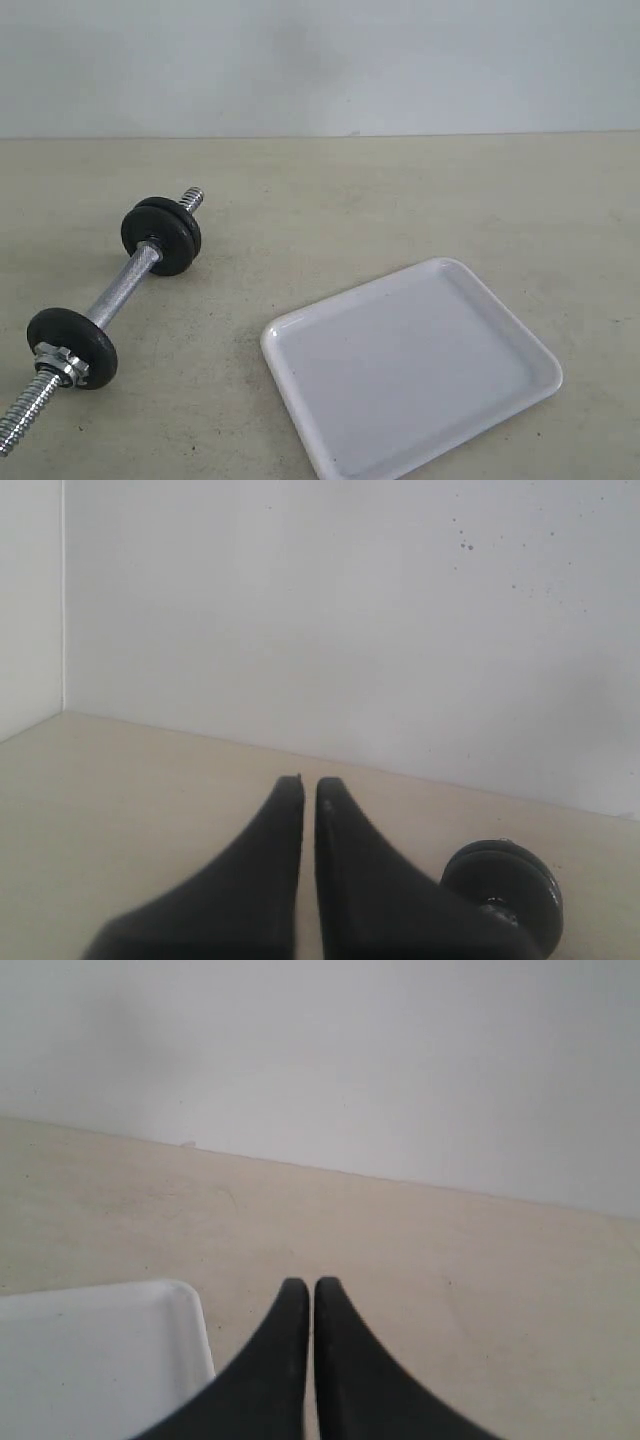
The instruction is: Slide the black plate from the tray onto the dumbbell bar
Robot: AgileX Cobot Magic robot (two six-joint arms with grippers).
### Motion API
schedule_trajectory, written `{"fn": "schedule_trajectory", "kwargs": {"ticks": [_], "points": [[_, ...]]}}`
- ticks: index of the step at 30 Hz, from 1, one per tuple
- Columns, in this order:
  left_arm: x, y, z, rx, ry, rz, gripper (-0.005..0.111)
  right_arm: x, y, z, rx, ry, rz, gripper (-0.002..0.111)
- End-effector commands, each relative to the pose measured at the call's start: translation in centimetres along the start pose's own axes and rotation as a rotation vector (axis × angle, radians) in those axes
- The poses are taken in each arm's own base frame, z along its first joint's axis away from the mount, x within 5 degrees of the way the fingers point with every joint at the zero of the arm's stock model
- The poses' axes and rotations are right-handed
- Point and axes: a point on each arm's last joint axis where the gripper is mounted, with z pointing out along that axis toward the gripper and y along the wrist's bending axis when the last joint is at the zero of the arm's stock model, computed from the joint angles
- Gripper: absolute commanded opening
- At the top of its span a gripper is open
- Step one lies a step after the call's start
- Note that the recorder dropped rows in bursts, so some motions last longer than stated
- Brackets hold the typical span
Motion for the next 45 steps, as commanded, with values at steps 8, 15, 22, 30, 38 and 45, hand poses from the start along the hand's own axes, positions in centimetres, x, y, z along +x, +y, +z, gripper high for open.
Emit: {"fn": "schedule_trajectory", "kwargs": {"ticks": [8, 15, 22, 30, 38, 45], "points": [[0.1, 0.0, 0.0, -0.004, 0.001, -0.007, 0.004, 1.0, -0.6, -0.1, 0.070, 0.105, 0.100, 0.000], [0.1, 0.0, 0.0, -0.004, 0.001, -0.007, 0.004, 1.6, -0.6, -0.2, 0.070, 0.173, 0.098, 0.000], [0.1, 0.0, 0.0, -0.004, 0.001, -0.007, 0.004, 1.6, -0.6, -0.2, 0.070, 0.173, 0.092, 0.000], [0.1, 0.0, 0.0, -0.004, 0.001, -0.007, 0.004, 1.6, -0.6, -0.2, 0.069, 0.173, 0.092, 0.000], [0.1, 0.0, 0.0, -0.005, 0.003, -0.007, 0.004, 1.6, -0.5, -0.2, 0.056, 0.172, 0.079, 0.000], [0.1, 0.0, 0.0, -0.005, 0.003, -0.007, 0.004, 1.6, -0.5, -0.2, 0.051, 0.172, 0.078, 0.000]]}}
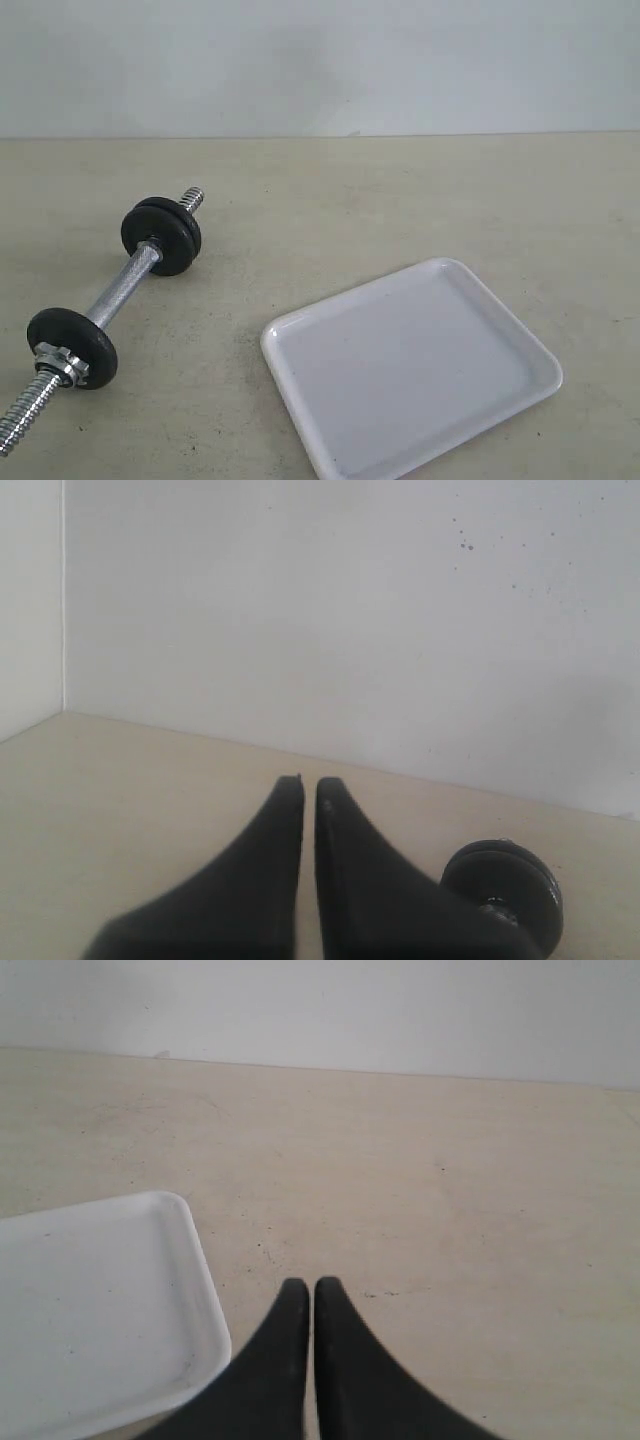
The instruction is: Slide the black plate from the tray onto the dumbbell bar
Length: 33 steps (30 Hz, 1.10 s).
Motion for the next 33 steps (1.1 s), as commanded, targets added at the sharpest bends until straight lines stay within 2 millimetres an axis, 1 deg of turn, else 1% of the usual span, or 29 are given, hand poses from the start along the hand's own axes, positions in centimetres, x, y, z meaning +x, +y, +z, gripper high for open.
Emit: {"fn": "schedule_trajectory", "kwargs": {"ticks": [1, 5, 33], "points": [[0.13, 0.05, -0.01, -0.005, 0.003, -0.007, 0.004, -0.04, -0.04, -0.04, 0.005, -0.005, -0.012, 0.000], [0.12, 0.04, -0.01, -0.004, 0.001, -0.007, 0.004, -0.02, -0.24, -0.05, 0.042, -0.003, -0.003, 0.000], [0.12, 0.04, -0.01, -0.004, 0.001, -0.007, 0.004, -0.02, -0.17, -0.04, 0.033, -0.004, 0.020, 0.000]]}}
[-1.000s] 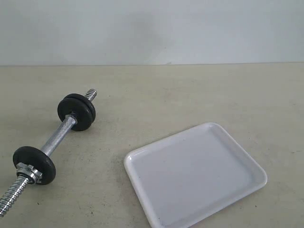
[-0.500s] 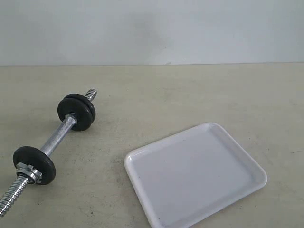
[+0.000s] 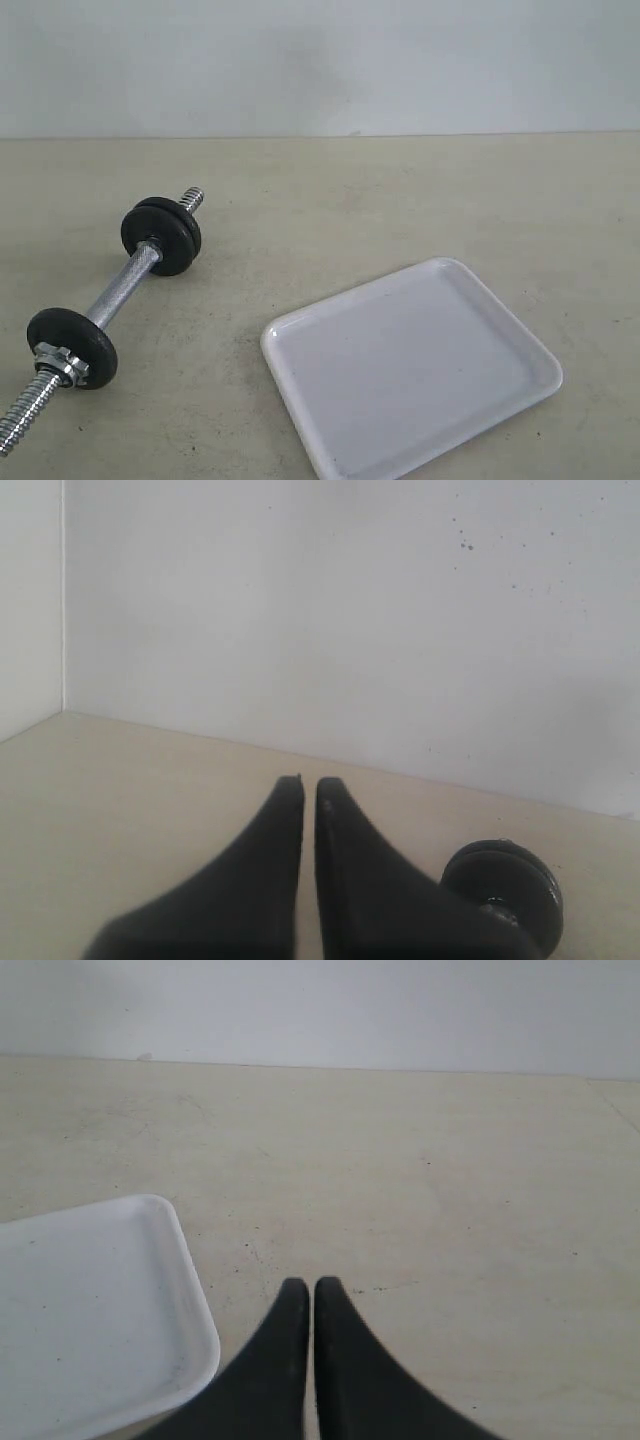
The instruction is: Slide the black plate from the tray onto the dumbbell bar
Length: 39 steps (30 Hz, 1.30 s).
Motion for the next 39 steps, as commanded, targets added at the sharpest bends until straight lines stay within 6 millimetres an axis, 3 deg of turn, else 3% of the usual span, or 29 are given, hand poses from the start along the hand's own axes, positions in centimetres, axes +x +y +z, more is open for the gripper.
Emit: {"fn": "schedule_trajectory", "kwargs": {"ticks": [1, 9, 22, 39], "points": [[0.1, 0.0, 0.0, -0.004, 0.001, -0.007, 0.004, -0.1, 0.0, 0.0, 0.005, -0.009, 0.000, 0.000], [0.2, 0.1, 0.0, -0.007, 0.008, -0.002, 0.004, -0.1, 0.0, 0.0, 0.005, -0.009, 0.000, 0.000], [2.2, 0.5, -0.3, -0.038, 0.237, 0.104, 0.004, -0.1, 0.0, 0.0, 0.005, -0.009, 0.000, 0.000], [2.2, 0.0, -0.3, 0.038, 0.238, 0.144, 0.004, -0.1, 0.0, 0.0, 0.005, -0.009, 0.000, 0.000]]}}
